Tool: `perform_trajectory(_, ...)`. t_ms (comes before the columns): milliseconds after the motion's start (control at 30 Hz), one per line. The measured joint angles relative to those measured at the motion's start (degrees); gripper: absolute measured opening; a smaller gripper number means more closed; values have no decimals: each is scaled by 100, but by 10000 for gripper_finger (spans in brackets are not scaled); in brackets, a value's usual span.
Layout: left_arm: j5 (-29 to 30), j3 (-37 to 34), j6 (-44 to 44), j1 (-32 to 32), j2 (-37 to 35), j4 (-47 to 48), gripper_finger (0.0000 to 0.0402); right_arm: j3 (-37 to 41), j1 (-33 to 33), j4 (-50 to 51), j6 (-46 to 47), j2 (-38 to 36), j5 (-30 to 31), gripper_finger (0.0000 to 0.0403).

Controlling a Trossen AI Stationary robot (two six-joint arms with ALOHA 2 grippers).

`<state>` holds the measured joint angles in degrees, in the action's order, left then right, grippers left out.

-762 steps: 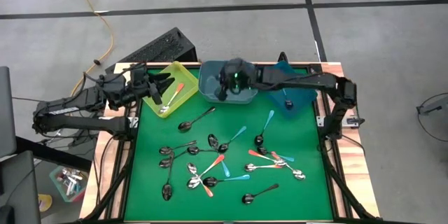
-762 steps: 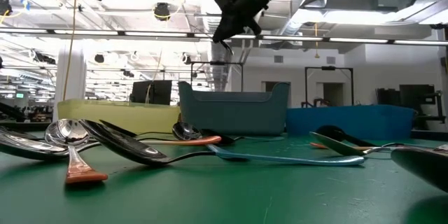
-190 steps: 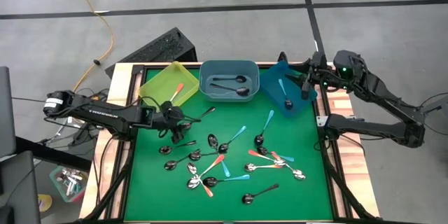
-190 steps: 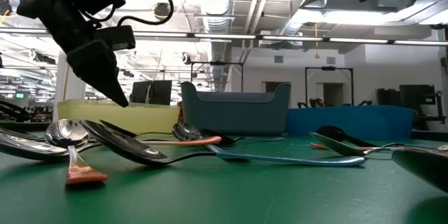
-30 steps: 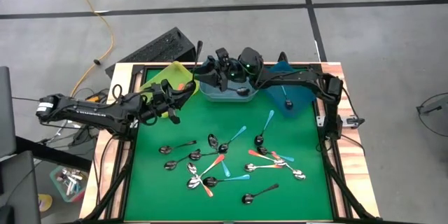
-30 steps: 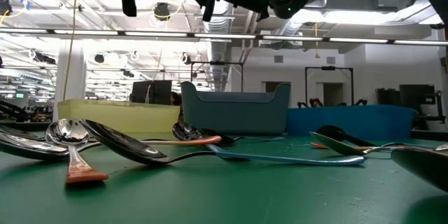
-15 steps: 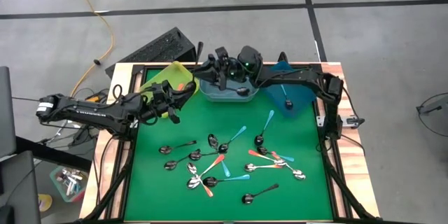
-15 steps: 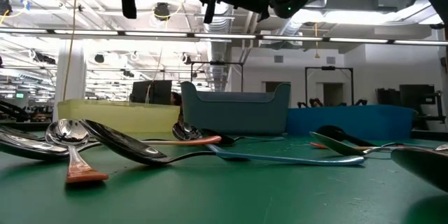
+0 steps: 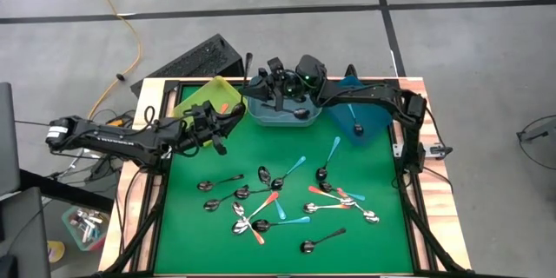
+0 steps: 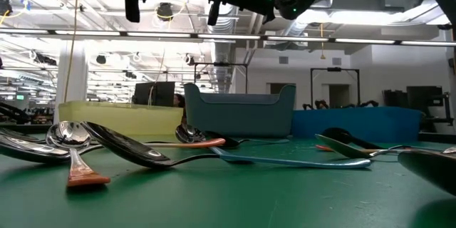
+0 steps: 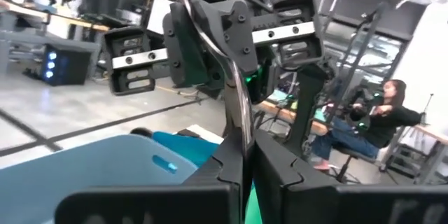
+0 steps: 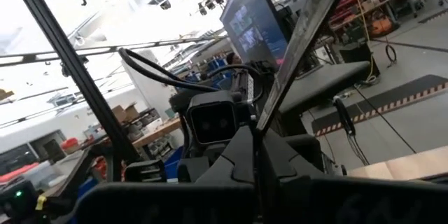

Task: Sort silverware by color (type)
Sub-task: Put the black spoon into the light blue bin

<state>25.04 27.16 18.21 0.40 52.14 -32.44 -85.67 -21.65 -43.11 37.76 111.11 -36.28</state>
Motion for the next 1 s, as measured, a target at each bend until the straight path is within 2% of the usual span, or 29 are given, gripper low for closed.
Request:
perform_trajectory(133, 176, 0, -4, 15, 4, 113, 35, 0, -96, 63, -36, 0, -9, 5)
perform_trajectory(400, 727, 0, 703, 15, 4, 531, 106, 0, -366, 118, -11, -31, -73, 0)
perform_trajectory(633, 819, 0, 803, -2, 2, 616, 121, 2, -981, 390, 113, -101, -151, 1)
perform_trajectory(700, 853, 0, 803, 6, -18, 615, 121, 0, -1139, 817, -88, -152, -180, 1)
perform_trajectory(800, 891, 0, 871, 7, -109, 581, 122, 2, -1263, 2128, -790, -376, -190, 1)
perform_trajectory(900, 1051, -2, 959, 6, -205, 613, 122, 2, -1263, 3605, -1866, -676, 199, 1)
perform_trajectory(1000, 1167, 0, 1095, 99, -304, 664, 121, 0, -1185, 4811, -2924, -941, 1010, 1)
